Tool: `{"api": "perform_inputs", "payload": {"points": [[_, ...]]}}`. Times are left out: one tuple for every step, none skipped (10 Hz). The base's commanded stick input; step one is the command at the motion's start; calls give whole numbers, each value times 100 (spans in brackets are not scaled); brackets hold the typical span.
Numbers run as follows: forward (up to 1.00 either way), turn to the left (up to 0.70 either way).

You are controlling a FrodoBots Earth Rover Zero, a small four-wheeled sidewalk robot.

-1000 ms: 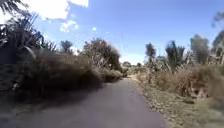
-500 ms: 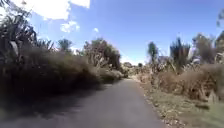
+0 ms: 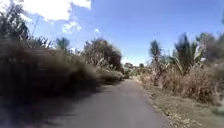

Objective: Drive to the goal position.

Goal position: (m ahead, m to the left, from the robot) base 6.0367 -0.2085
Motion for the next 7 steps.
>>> {"api": "perform_inputs", "payload": {"points": [[85, 0], [85, 5], [85, 11], [85, 13], [85, 8], [85, 2], [85, -34]]}}
